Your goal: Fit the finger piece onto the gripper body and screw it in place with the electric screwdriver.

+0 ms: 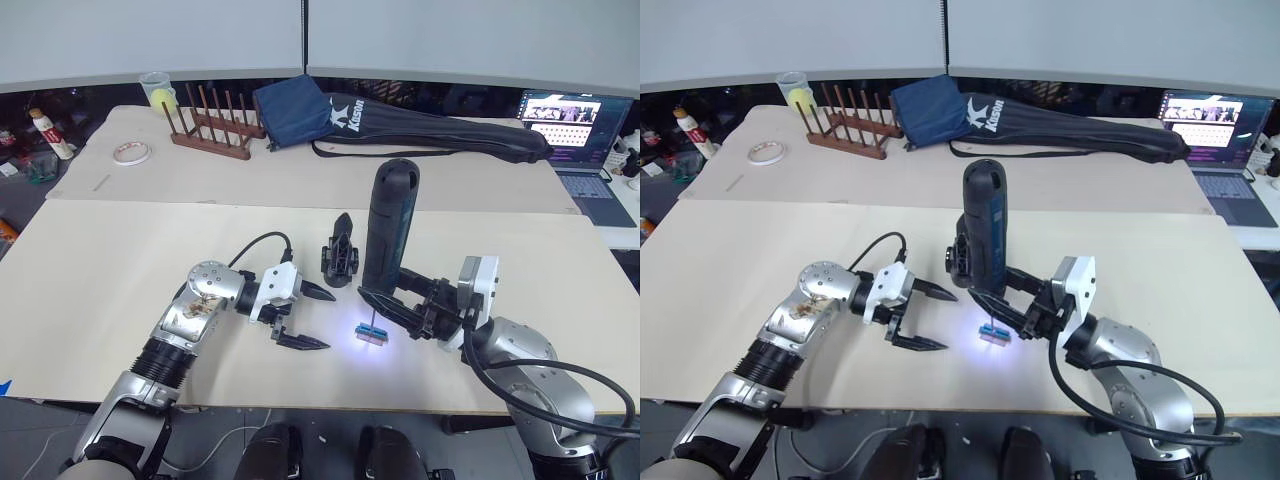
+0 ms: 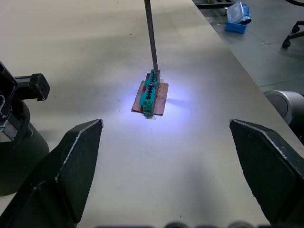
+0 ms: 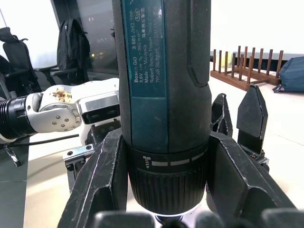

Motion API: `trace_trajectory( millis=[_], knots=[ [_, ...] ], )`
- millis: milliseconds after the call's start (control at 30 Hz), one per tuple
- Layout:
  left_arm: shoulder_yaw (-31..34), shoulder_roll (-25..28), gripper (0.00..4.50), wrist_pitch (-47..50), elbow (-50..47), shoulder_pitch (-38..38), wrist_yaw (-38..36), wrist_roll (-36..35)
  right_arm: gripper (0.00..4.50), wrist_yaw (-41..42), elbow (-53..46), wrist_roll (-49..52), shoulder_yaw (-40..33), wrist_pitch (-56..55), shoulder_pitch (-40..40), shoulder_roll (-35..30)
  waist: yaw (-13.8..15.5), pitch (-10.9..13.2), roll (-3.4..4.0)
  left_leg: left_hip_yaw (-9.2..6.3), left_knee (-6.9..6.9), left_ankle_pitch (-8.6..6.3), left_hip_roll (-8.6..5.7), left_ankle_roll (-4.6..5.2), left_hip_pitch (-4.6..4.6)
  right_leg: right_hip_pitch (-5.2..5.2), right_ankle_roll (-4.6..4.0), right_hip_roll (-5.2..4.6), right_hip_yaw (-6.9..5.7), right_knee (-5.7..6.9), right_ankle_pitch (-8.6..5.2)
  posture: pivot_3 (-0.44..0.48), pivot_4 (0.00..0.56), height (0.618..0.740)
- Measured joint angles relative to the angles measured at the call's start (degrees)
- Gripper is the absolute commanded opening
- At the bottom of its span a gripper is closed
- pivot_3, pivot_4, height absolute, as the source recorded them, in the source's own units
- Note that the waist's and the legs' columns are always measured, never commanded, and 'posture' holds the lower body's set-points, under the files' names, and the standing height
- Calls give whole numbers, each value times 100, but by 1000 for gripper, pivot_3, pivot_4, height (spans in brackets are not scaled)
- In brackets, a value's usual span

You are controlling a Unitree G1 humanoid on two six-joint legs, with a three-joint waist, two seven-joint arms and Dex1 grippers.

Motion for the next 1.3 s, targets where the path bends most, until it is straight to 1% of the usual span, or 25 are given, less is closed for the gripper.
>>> trace_trajectory(
  millis=[533,1300],
  knots=[
    [-6,-93,4500,-274,364,-55,-50,152,1931,-5,95,0,-4,-4,-26,0,-1,0,0,0,0,0,0,0,0,0,0,0,-1,0,0,0,150,730],
    [-6,-101,4500,-385,371,-55,-62,178,1931,-5,213,-11,-11,-122,-63,0,0,0,0,0,0,0,0,0,0,0,0,0,0,0,0,0,150,730]
  ],
)
